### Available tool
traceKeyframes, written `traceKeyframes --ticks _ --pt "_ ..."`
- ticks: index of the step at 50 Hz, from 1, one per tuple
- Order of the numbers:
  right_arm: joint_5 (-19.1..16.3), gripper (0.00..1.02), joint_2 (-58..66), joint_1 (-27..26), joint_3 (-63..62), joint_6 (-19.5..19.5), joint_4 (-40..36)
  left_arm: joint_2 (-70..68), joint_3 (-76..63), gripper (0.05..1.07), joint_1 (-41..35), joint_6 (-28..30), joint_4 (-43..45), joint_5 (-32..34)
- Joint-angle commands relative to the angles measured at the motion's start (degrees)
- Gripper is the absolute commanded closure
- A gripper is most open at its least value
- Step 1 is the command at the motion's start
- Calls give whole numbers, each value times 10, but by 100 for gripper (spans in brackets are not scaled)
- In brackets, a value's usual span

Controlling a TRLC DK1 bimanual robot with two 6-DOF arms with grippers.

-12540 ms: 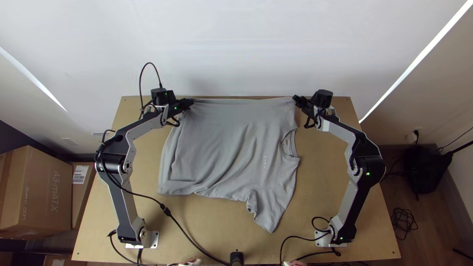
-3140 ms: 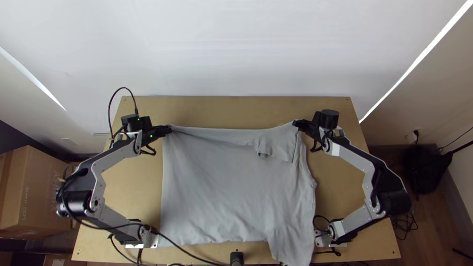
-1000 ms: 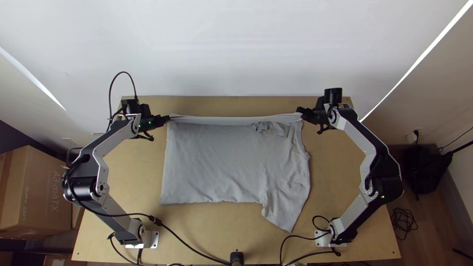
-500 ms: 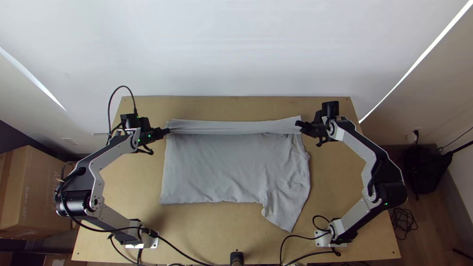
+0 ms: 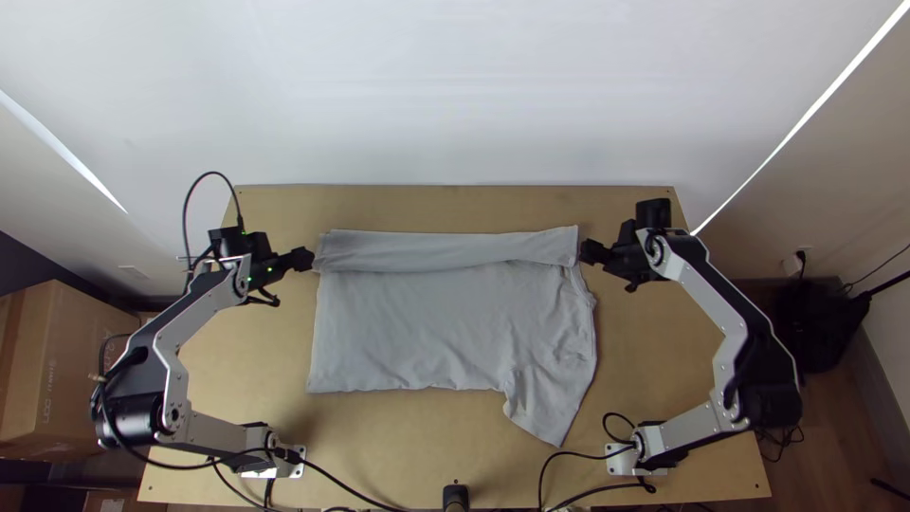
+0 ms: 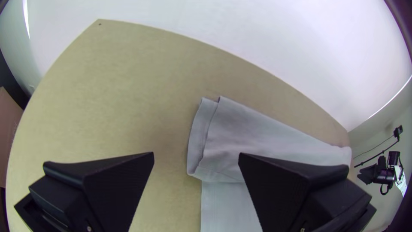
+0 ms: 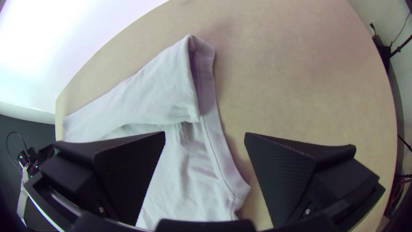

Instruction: Fold the t-shirt

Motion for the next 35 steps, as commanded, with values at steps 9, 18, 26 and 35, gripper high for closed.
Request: traceKeyframes --ticks 9,18,26,35 --pt "-5 4 -147 -28 -69 -40 -155 -142 -63 11 27 21 -54 49" --pt "-6 4 -224 -38 -137 -79 -219 -226 -94 11 34 32 -104 63" --pt "-20 5 -222 -38 -182 -95 -290 -265 -104 11 33 33 -128 66" --pt "-40 10 -182 -31 -222 -111 -320 -269 -96 11 26 32 -135 66"
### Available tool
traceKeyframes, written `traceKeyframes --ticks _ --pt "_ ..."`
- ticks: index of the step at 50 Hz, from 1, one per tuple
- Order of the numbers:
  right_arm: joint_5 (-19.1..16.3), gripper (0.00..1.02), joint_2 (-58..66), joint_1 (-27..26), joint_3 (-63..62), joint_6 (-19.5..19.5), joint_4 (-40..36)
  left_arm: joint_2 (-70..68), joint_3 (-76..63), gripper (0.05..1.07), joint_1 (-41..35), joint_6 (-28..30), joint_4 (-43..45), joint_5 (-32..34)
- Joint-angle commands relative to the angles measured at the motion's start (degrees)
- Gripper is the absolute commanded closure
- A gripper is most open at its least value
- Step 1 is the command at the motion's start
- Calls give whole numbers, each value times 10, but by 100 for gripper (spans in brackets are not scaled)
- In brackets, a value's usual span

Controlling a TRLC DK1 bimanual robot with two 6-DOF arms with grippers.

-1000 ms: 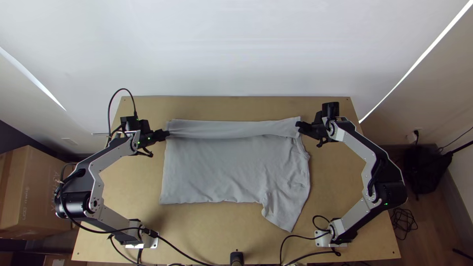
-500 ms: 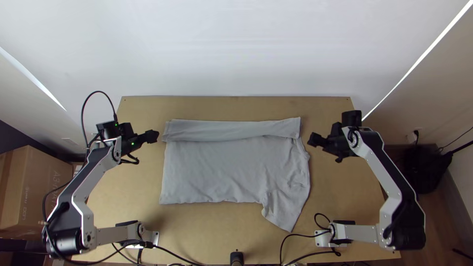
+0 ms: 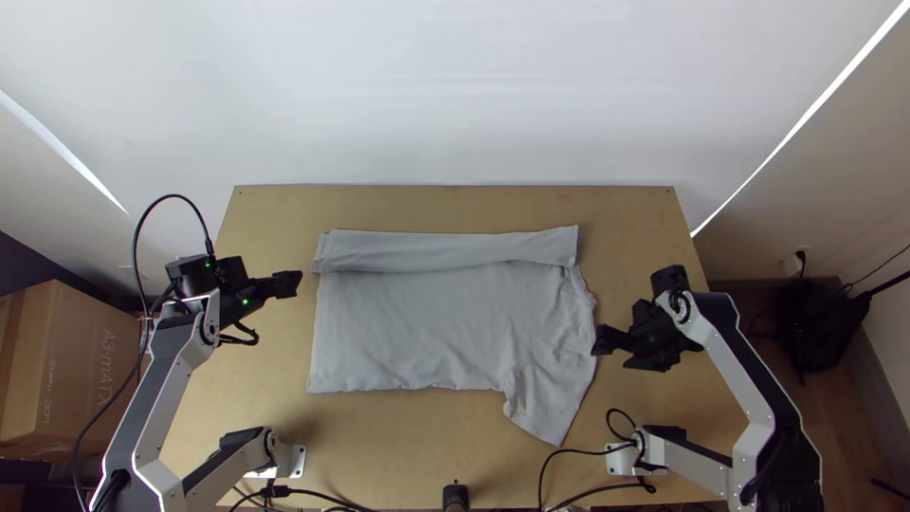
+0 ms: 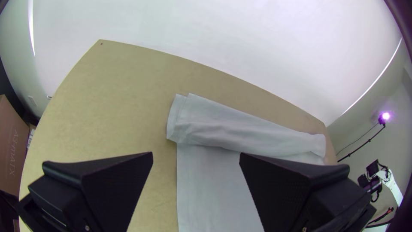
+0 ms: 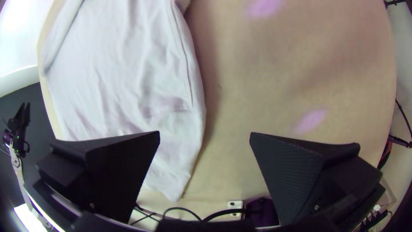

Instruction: Fold the t-shirt

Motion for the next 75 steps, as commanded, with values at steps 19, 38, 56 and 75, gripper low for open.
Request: traceKeyframes --ticks 19,38,56,75 --pt "-24 21 65 46 -56 -11 61 -21 -9 11 -14 0 -19 8" --pt "-23 100 70 47 -60 -12 89 -17 22 11 -15 215 -255 7" --pt "-24 100 45 42 -66 -11 84 16 29 12 17 432 -500 -62" --pt "-24 100 32 66 -72 3 84 27 -55 30 -61 428 -483 -97"
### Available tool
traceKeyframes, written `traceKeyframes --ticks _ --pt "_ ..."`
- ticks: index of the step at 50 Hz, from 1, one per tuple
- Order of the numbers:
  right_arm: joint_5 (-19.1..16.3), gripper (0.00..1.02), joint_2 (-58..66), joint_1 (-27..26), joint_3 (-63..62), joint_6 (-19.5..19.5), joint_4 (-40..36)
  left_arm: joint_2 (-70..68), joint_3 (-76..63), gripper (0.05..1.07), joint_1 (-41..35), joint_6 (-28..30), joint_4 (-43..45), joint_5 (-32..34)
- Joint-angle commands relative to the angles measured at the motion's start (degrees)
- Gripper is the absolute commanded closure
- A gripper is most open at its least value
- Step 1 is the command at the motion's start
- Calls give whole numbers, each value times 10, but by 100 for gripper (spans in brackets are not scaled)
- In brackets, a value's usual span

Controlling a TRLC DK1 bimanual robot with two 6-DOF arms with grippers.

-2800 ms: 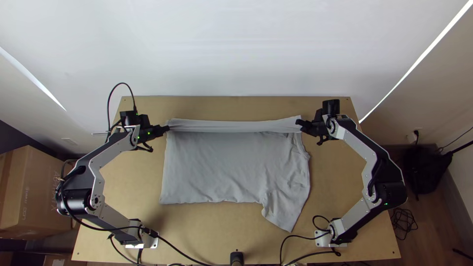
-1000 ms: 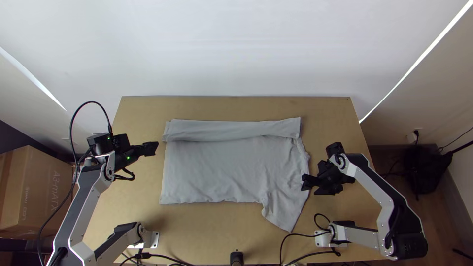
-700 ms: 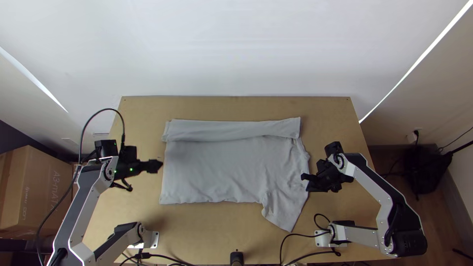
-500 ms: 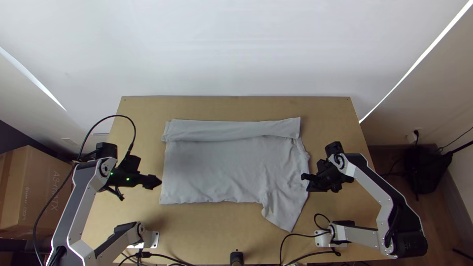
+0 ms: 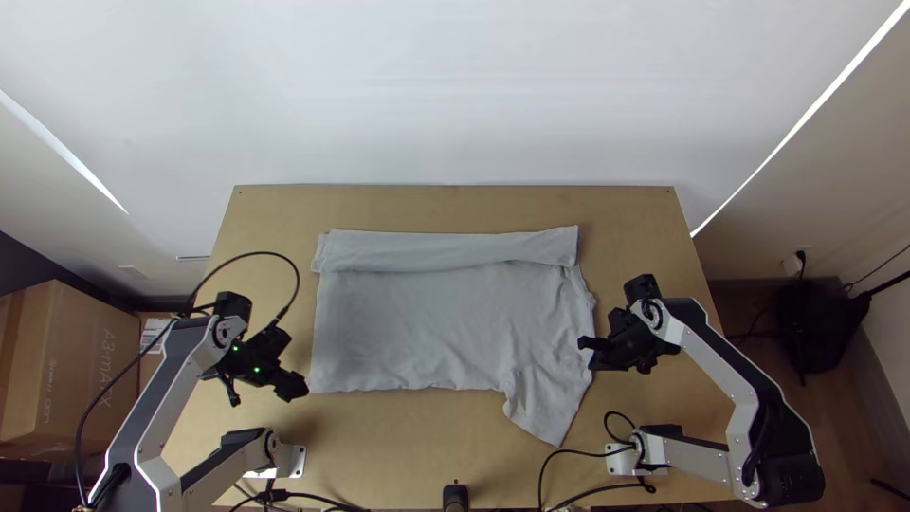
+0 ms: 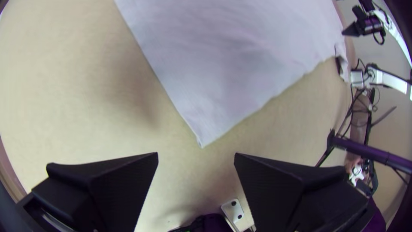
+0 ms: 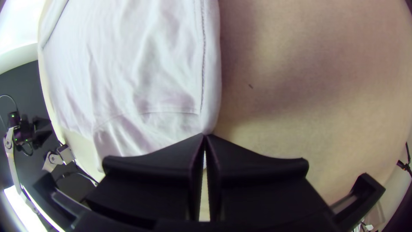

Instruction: Fold the t-shirt

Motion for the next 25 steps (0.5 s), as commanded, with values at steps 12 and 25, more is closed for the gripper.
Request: traceKeyframes --ticks 12,25 --pt "-2 100 -21 8 -25 10 -5 54 -27 30 -58 -22 44 -3" --pt "-18 100 -47 7 -29 10 -2 62 -36 92 -71 -47 96 12"
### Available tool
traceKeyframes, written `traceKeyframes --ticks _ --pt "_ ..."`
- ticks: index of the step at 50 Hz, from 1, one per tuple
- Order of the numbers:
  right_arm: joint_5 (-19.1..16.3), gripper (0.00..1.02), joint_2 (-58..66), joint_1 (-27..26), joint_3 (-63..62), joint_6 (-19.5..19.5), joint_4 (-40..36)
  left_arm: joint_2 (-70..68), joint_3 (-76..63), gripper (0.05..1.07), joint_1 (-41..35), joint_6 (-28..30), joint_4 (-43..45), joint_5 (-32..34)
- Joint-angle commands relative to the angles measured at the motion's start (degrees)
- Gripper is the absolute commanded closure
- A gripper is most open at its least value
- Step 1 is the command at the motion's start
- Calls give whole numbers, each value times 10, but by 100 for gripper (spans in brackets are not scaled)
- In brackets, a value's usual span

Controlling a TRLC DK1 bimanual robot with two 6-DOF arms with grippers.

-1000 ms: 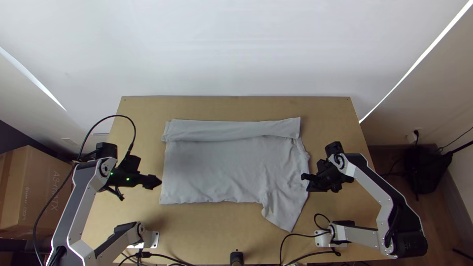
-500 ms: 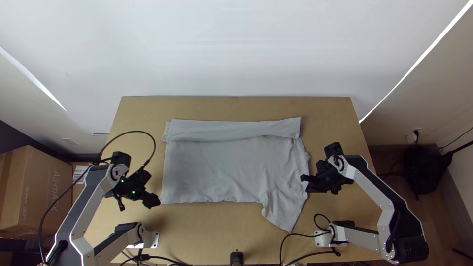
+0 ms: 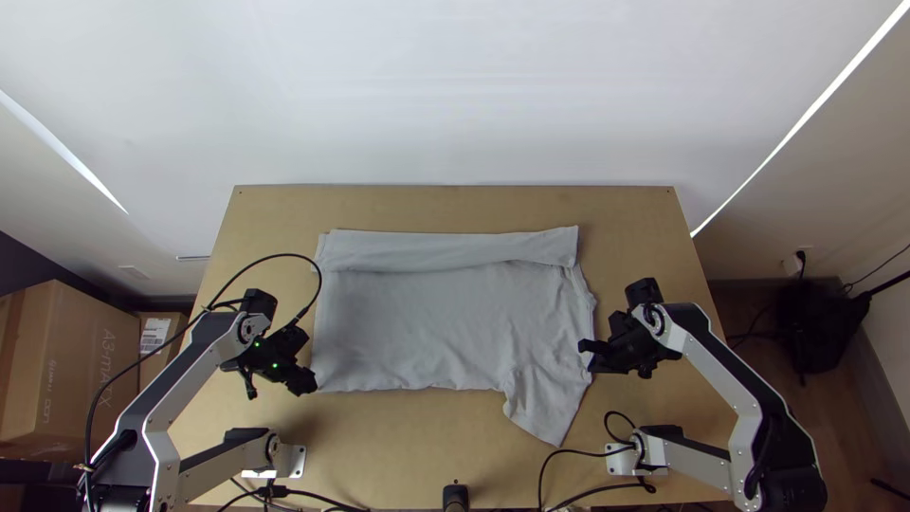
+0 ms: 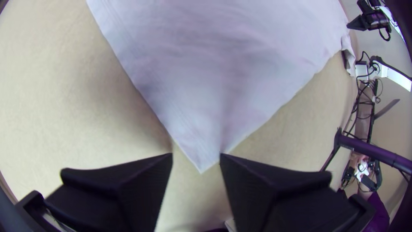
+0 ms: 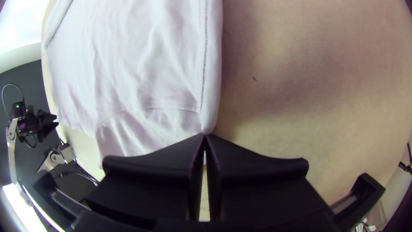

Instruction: Fold the t-shirt

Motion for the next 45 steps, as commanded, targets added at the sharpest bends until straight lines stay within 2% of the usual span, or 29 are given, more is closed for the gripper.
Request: traceKeyframes --ticks 1,2,11,16,28,35,45 --pt "-9 100 -19 4 -14 7 -4 -6 -20 98 -7 -8 14 14" --pt "-9 100 -20 3 -14 7 -4 -11 -22 105 -7 -5 21 18" --pt "-9 100 -23 -31 -11 -10 -5 -13 -26 105 0 13 25 23" --pt "-9 100 -19 -66 -3 -26 -5 -11 -21 105 37 40 26 24" --pt "-9 100 28 -108 21 -43 -11 8 1 105 115 91 25 26" --pt "-9 100 38 -95 51 -38 -42 13 26 105 126 94 8 36" --pt "-9 100 39 -49 104 -10 -47 17 97 105 98 43 -10 72"
